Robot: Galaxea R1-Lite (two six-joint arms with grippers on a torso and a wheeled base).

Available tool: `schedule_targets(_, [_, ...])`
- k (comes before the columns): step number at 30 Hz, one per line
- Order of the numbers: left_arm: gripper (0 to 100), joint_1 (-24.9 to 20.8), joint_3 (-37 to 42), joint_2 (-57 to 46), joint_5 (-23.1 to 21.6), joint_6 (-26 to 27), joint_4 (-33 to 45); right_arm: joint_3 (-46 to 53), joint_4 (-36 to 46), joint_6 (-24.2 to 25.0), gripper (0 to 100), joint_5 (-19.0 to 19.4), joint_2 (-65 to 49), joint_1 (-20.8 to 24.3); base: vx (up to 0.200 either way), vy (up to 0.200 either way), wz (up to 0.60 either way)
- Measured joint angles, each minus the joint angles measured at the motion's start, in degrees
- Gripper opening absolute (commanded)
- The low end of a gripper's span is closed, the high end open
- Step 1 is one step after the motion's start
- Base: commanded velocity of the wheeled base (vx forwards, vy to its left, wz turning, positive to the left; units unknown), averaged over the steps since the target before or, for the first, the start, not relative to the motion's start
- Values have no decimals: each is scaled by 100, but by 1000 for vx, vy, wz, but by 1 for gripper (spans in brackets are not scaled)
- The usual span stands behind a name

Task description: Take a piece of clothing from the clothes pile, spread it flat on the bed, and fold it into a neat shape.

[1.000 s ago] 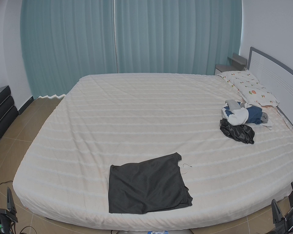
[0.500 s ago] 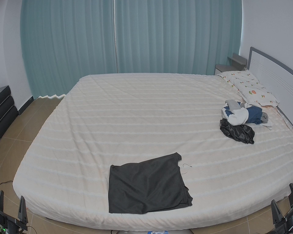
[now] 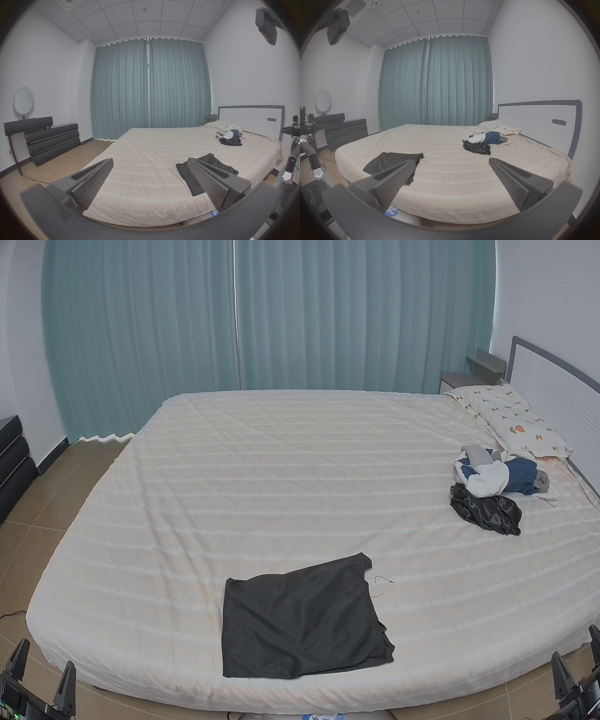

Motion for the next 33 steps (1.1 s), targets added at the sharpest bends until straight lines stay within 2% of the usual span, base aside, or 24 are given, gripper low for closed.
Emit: schedule_targets(33, [100,-2,0,13,-52,-38,-18,-2,-148,185,100,-79,11,0,0,0,0])
